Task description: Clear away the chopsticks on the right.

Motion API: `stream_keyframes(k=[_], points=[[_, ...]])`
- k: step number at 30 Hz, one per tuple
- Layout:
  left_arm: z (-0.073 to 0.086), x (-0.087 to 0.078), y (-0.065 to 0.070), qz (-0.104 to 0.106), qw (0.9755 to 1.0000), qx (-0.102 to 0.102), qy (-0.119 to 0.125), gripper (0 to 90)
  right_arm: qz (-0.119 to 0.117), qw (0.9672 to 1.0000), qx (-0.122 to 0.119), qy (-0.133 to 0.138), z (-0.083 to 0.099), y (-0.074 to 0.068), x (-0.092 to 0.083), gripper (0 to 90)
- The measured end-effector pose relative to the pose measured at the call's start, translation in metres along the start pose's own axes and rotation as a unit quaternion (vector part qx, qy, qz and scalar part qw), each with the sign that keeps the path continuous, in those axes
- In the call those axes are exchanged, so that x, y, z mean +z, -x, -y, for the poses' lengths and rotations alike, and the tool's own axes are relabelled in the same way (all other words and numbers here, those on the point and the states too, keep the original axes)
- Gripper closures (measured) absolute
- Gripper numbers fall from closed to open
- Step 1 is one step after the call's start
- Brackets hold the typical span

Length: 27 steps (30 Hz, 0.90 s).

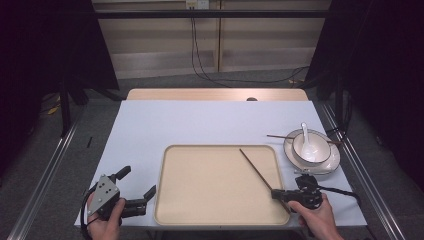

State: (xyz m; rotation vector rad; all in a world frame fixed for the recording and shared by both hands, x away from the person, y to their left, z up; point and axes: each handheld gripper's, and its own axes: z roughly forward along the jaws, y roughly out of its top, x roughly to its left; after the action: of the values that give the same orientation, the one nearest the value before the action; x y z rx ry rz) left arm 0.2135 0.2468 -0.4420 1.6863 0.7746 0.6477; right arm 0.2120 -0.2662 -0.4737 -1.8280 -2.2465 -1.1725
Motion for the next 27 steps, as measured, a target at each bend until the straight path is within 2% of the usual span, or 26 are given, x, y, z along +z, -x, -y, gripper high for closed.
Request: stream_keyframes(k=[10,15,18,22,24,27], points=[[0.000,0.000,0.000,0.000,1.0000,0.000,0.000,0.9,-0.001,1.0000,-0.003,0.003,0.001,-0.002,0.000,79.9],[0.000,0.000,0.000,0.001,1.0000,-0.001,0.000,0.9,-0.006,0.9999,-0.015,0.003,0.000,-0.001,-0.001,74.8],[0.000,0.000,0.000,0.001,1.0000,-0.001,0.000,0.9,0.019,0.9984,-0.053,0.006,-0.001,-0.001,-0.006,66.7],[0.000,0.000,0.000,-0.001,1.0000,-0.003,0.003,0.9,-0.002,0.9952,-0.088,0.044,-0.003,-0.001,-0.018,52.7],[0.000,-0.001,0.000,-0.002,1.0000,-0.003,0.002,1.0,-0.012,0.9934,-0.101,0.053,-0.004,0.000,-0.025,43.1],[0.001,0.000,-0.001,-0.001,1.0000,-0.004,0.001,1.0,-0.012,0.9888,-0.134,0.065,-0.006,0.005,-0.035,31.4]])
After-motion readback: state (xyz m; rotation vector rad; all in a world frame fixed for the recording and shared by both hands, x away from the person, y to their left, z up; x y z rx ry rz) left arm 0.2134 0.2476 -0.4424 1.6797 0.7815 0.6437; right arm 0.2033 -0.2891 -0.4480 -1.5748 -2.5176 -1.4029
